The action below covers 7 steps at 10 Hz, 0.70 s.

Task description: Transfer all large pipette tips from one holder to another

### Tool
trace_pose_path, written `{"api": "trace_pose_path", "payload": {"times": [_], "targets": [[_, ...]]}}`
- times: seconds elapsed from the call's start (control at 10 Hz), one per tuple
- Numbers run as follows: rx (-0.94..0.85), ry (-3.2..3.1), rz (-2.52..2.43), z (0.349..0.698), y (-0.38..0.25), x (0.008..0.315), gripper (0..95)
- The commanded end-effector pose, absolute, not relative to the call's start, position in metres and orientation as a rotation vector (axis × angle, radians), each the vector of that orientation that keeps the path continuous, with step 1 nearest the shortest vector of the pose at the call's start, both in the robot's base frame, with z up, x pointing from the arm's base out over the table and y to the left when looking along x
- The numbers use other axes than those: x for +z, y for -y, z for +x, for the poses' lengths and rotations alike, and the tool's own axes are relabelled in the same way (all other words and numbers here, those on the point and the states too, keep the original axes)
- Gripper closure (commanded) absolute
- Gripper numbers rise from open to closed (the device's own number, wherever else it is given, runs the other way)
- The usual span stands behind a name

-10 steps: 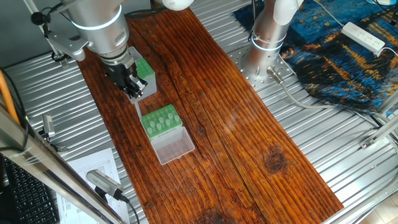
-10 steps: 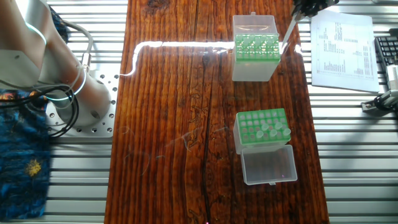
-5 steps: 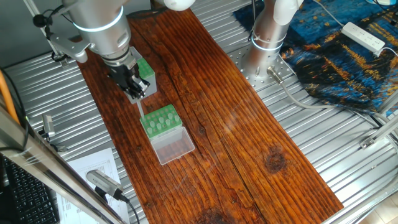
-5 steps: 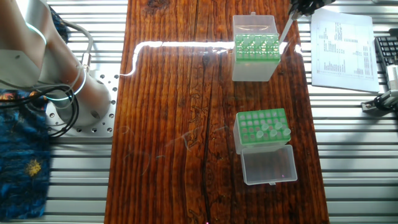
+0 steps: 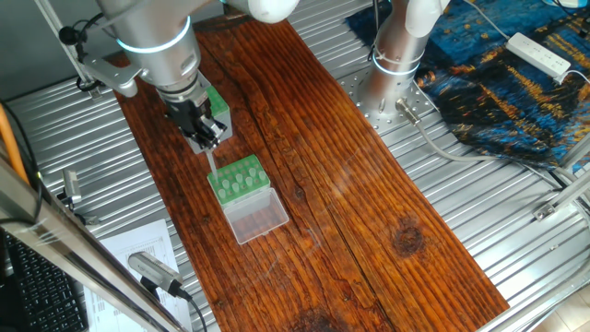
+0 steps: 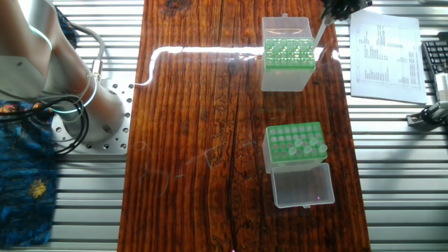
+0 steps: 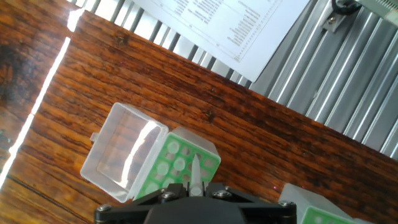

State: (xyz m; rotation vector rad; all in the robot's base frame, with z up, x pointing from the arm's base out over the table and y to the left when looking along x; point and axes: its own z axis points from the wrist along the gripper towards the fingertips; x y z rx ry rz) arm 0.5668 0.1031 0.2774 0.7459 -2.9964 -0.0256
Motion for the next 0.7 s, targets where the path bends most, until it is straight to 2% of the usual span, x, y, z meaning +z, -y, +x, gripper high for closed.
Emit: {"api": "trace_pose_path", "payload": {"times": [0.1,0.2,0.3,0.7], "targets": [[-0.027,2.996,0.726,0.5694,-0.1045,0.2761,95.0],[-0.028,2.995,0.728,0.5691,-0.105,0.2747,95.0],[-0.027,2.992,0.736,0.5689,-0.1049,0.2742,76.0],[-0.02,2.988,0.751,0.5657,-0.0993,0.2707,76.0]]}}
